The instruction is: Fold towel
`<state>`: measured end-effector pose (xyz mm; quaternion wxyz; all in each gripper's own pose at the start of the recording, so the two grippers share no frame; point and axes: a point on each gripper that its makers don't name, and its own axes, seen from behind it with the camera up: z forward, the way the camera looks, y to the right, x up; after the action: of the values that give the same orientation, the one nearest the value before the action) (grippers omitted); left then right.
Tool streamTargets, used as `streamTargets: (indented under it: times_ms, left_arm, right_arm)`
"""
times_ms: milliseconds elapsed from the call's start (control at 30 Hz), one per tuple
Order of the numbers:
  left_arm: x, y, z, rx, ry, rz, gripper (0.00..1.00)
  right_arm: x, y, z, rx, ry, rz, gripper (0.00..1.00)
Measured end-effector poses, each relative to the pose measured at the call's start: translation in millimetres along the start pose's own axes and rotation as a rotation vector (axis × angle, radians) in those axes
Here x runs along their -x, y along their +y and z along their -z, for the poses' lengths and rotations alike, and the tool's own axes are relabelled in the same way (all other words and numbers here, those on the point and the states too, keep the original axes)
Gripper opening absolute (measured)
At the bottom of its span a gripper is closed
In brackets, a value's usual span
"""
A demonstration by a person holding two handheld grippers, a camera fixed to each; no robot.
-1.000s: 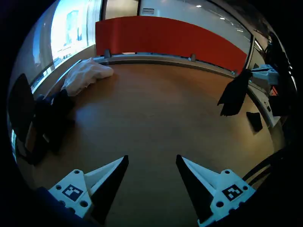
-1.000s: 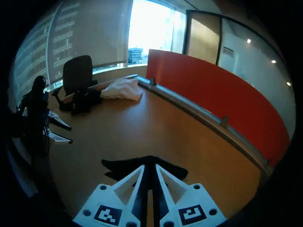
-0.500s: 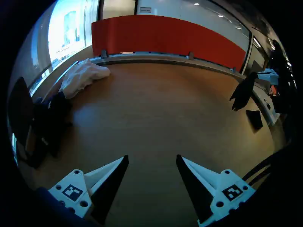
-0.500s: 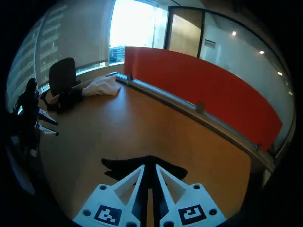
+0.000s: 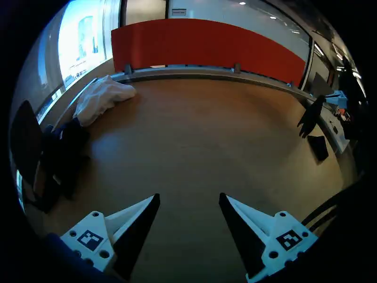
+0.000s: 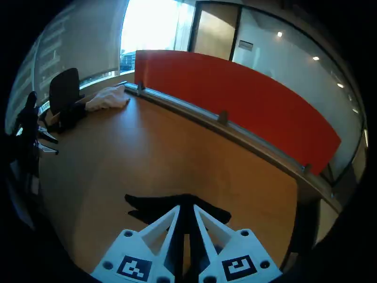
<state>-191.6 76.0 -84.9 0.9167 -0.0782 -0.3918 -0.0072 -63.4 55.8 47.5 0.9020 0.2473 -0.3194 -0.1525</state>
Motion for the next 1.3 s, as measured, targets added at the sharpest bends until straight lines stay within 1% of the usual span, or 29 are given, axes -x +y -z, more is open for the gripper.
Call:
streamTargets:
  times_ms: [333,467,633,767,1000,1300]
  left_arm:
    - [-1.9,6.7,-3.6,0.000,-0.009,-0.015,0.93]
    - [-3.4,7.6,-4.0,-0.003,-0.010,-0.020,0.93]
    - [-4.6,9.6,-3.4,-0.006,-0.011,-0.024,0.93]
    - [-4.3,12.2,-2.9,-0.005,-0.013,-0.027,0.93]
    - [-5.4,17.5,-3.9,-0.001,-0.015,-0.035,0.93]
    - [-7.7,22.2,-3.0,0.005,-0.014,-0.040,0.93]
  right_arm:
    - [27.9,48.8,9.8,0.056,-0.039,-0.033,0.05]
    - [37.4,65.5,11.5,0.069,-0.055,-0.044,0.05]
    - [50.5,81.0,12.1,0.080,-0.078,-0.056,0.05]
    - [58.5,88.5,13.3,0.088,-0.088,-0.068,0.05]
    - [70.9,92.7,17.8,0.097,-0.102,-0.086,0.05]
    - [98.7,92.6,32.0,0.099,-0.144,-0.094,0.05]
